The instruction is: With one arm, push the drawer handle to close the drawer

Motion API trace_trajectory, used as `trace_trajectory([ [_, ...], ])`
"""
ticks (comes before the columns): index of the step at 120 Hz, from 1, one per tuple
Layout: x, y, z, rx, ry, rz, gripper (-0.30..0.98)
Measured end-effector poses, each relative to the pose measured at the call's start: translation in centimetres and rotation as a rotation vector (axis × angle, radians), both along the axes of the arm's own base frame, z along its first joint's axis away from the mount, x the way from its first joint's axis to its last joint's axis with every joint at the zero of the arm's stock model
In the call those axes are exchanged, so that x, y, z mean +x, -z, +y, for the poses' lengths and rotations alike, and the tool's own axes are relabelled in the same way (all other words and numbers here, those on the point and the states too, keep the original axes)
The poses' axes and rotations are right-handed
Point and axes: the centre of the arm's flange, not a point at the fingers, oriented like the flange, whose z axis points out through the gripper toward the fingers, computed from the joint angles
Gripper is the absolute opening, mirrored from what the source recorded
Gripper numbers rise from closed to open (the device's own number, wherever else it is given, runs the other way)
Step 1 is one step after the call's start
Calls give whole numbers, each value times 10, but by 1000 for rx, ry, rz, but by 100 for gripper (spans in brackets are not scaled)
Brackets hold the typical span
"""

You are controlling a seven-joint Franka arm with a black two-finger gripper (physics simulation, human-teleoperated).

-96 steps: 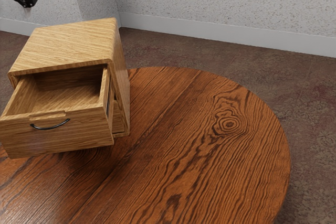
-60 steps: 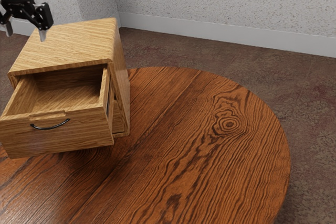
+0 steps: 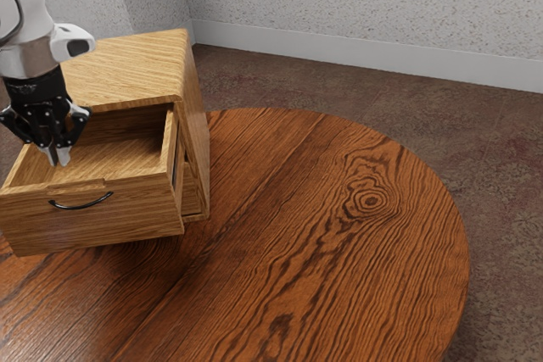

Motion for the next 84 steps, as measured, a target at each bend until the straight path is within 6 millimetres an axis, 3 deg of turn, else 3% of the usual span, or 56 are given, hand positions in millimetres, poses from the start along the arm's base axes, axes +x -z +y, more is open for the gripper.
trace_trajectory([
  [42, -56, 3, -58, 20, -48, -52, -9],
  [58, -71, 26, -62, -13, -85, 8, -10],
  [84, -66, 70, -52, -21, -126, 33, -10],
])
